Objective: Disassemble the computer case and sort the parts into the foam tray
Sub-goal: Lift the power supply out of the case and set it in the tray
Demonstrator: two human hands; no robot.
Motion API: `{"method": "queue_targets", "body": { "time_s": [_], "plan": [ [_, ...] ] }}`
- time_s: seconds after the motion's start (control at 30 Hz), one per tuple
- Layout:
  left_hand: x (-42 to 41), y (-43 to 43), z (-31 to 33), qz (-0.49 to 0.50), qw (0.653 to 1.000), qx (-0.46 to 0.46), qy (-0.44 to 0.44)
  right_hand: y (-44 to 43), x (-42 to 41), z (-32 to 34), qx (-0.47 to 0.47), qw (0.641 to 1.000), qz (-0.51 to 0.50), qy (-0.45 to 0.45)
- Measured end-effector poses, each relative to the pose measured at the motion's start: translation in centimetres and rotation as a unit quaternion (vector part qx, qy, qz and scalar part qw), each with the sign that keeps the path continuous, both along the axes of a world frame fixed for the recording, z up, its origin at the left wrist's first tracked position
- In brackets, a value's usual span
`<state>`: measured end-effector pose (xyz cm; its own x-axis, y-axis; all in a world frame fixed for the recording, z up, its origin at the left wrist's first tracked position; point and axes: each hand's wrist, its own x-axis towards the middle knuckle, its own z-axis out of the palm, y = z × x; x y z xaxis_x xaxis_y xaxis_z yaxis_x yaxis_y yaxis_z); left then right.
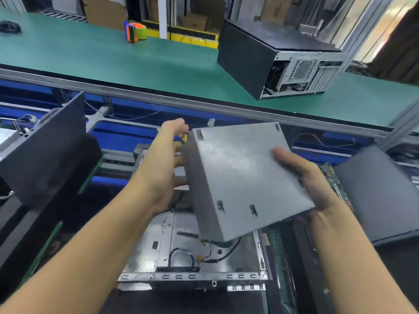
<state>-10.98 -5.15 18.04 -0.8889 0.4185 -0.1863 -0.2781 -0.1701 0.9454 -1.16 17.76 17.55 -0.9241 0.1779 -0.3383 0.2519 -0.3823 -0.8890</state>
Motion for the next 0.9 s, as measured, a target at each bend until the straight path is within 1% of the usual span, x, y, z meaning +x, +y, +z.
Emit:
{"method": "queue_targets", "body": {
  "time_s": [0.1,0.13,0.2,0.3,0.33,0.37,0.43,0.47,0.5,0.67,0.73,0.8,0.83,0.9],
  "plan": [
    [-2.3,0.9,-1.0,-0.07,0.995,0.052,-0.042,1.7,1.3,0.4,-0.014,0.999,-0.04,0.01],
    [-2.9,1.7,-1.6,-0.081,0.995,0.04,-0.034,2.1,1.7,0.4,-0.006,0.999,-0.045,0.007],
    [-4.0,3.6,-3.2,-0.096,0.995,-0.029,0.026,2.4,2.5,0.3,0.025,0.998,-0.051,-0.008],
    [-4.8,5.9,-6.2,-0.175,0.978,-0.087,0.076,2.8,3.8,-0.4,0.045,0.997,-0.054,-0.016],
    [-5.1,6.6,-7.2,-0.193,0.965,-0.127,0.124,2.8,4.2,-0.7,0.043,0.997,-0.057,-0.009],
    [-5.5,7.2,-8.2,-0.204,0.943,-0.182,0.191,3.0,4.5,-1.1,0.039,0.997,-0.062,0.004],
    [-6.4,8.7,-9.8,-0.209,0.879,-0.297,0.308,3.5,5.1,-1.9,0.036,0.997,-0.069,0.03],
    [-6.8,9.5,-10.3,-0.197,0.853,-0.34,0.343,3.8,5.4,-2.2,0.042,0.996,-0.076,0.036],
    [-7.0,10.4,-10.9,-0.183,0.842,-0.363,0.354,4.2,5.6,-2.6,0.051,0.994,-0.085,0.036],
    [-7.2,14.7,-11.6,-0.134,0.862,-0.38,0.309,7.1,6.7,-3.5,0.155,0.979,-0.128,0.041],
    [-7.6,16.5,-11.0,-0.096,0.87,-0.368,0.314,8.6,6.7,-3.2,0.206,0.964,-0.161,0.043],
    [-8.1,18.3,-10.4,-0.095,0.878,-0.359,0.301,10.2,6.5,-3.0,0.259,0.947,-0.188,0.042],
    [-8.1,19.4,-10.2,-0.104,0.888,-0.35,0.279,11.0,6.3,-3.0,0.275,0.939,-0.199,0.046],
    [-7.8,21.9,-9.8,-0.127,0.919,-0.304,0.216,12.7,5.9,-3.0,0.296,0.928,-0.222,0.052]
  ]
}}
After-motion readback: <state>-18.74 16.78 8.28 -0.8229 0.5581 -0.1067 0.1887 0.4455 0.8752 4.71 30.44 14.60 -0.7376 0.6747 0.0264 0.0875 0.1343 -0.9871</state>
